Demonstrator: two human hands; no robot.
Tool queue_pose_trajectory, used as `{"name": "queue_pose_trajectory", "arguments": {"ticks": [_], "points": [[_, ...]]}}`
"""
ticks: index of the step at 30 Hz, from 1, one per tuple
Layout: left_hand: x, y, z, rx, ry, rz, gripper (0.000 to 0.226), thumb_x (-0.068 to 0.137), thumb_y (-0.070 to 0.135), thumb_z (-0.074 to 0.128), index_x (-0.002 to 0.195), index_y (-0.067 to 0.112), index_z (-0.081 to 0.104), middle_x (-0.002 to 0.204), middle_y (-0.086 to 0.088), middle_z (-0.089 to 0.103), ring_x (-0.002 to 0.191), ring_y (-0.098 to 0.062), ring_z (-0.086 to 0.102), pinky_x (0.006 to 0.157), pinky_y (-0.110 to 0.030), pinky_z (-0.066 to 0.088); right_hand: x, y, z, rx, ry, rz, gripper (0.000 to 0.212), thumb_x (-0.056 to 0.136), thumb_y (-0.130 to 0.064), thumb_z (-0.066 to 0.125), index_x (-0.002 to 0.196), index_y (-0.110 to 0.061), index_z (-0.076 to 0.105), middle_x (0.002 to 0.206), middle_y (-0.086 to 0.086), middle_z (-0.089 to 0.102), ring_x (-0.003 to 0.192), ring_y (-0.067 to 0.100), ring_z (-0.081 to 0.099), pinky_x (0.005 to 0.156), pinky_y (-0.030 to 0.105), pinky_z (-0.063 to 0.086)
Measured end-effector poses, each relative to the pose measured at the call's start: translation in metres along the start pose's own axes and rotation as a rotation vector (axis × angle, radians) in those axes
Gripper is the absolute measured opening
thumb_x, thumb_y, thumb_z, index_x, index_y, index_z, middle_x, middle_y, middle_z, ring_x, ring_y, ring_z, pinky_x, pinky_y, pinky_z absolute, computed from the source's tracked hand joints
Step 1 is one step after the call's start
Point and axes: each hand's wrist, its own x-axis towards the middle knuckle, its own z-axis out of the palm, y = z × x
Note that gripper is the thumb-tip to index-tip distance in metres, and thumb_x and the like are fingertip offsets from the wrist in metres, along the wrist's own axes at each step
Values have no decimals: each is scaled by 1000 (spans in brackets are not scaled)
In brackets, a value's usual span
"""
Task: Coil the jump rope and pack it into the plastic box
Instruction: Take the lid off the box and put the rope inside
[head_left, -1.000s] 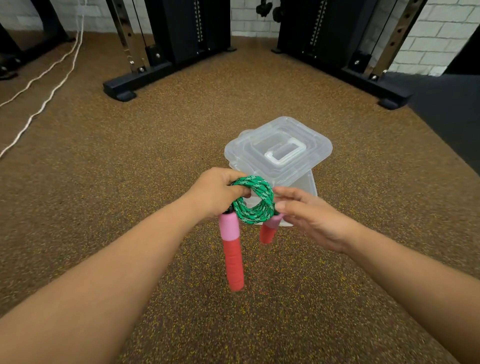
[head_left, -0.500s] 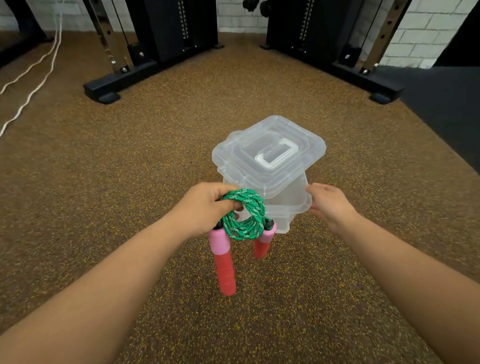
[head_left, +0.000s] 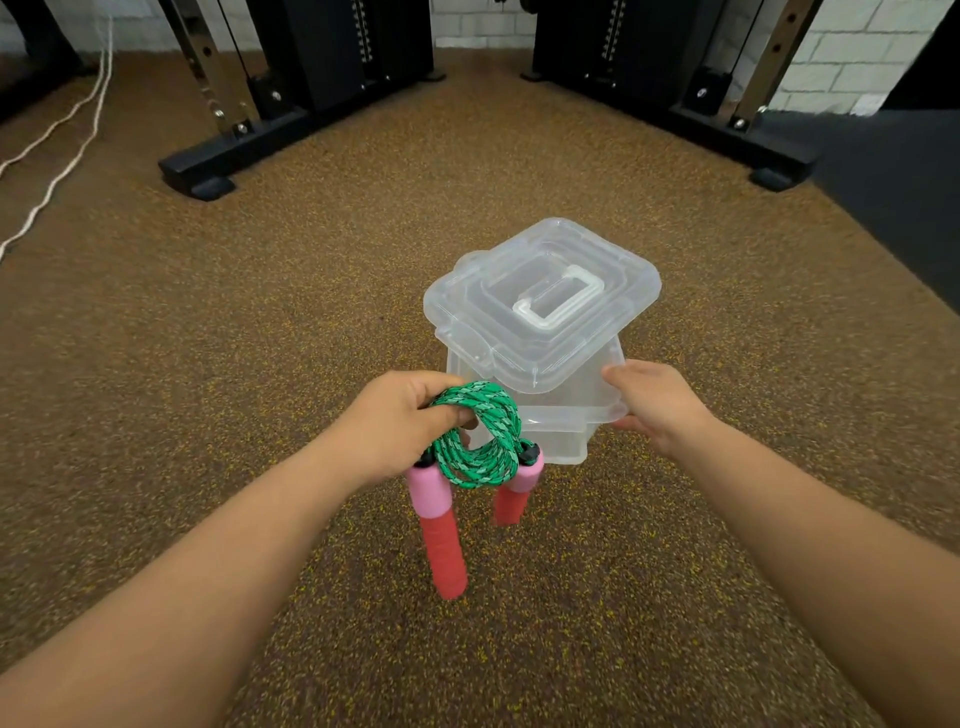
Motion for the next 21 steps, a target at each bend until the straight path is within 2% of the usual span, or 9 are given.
{"name": "queue_pose_trajectory", "arguments": {"ticks": [3, 6, 10, 14, 17, 21], "points": [[0, 0, 0, 7, -10, 1, 28, 89, 6, 58, 93, 30, 72, 94, -6, 76, 84, -16, 68, 81, -34, 57, -1, -1, 0, -36, 1, -16, 17, 92, -14, 49, 92, -15, 66, 97, 7, 71, 85, 23, 69, 69, 35, 58], [-1, 3, 2, -19, -16, -11, 24, 89, 5, 57, 97, 23, 71, 92, -7, 75, 82, -17, 67, 81, -36, 57, -3, -1, 0, -71, 0, -29, 21, 92, -12, 48, 82, -19, 66, 95, 7, 71, 87, 26, 69, 75, 40, 59], [-5, 7, -1, -33, -45, 0, 24, 89, 0, 56, 97, 16, 71, 100, -16, 73, 87, -23, 68, 87, -41, 55, -10, -1, -1, -77, -9, -41, 24, 93, -10, 47, 78, -19, 65, 92, 8, 69, 80, 23, 67, 66, 35, 57], [-14, 12, -11, -13, -95, 10, 26, 88, -4, 56, 101, 15, 69, 100, -11, 73, 89, -20, 68, 82, -31, 57, -20, 5, -8, -73, -22, -38, 25, 93, -9, 47, 79, -19, 65, 93, 8, 70, 85, 25, 68, 72, 40, 58], [-22, 14, -22, 27, -112, 20, 27, 87, -4, 55, 105, 12, 68, 101, -12, 73, 90, -19, 67, 81, -29, 56, -34, 10, -16, -76, -40, -33, 24, 95, -8, 46, 80, -18, 63, 91, 6, 68, 80, 20, 67, 66, 35, 57], [-32, 14, -29, 67, -112, 16, 26, 87, -3, 56, 107, 9, 69, 105, -17, 72, 93, -26, 67, 87, -38, 54, -53, 20, -22, -95, -35, -28, 23, 95, -8, 46, 82, -18, 63, 87, 4, 69, 75, 21, 65, 64, 34, 55]]}}
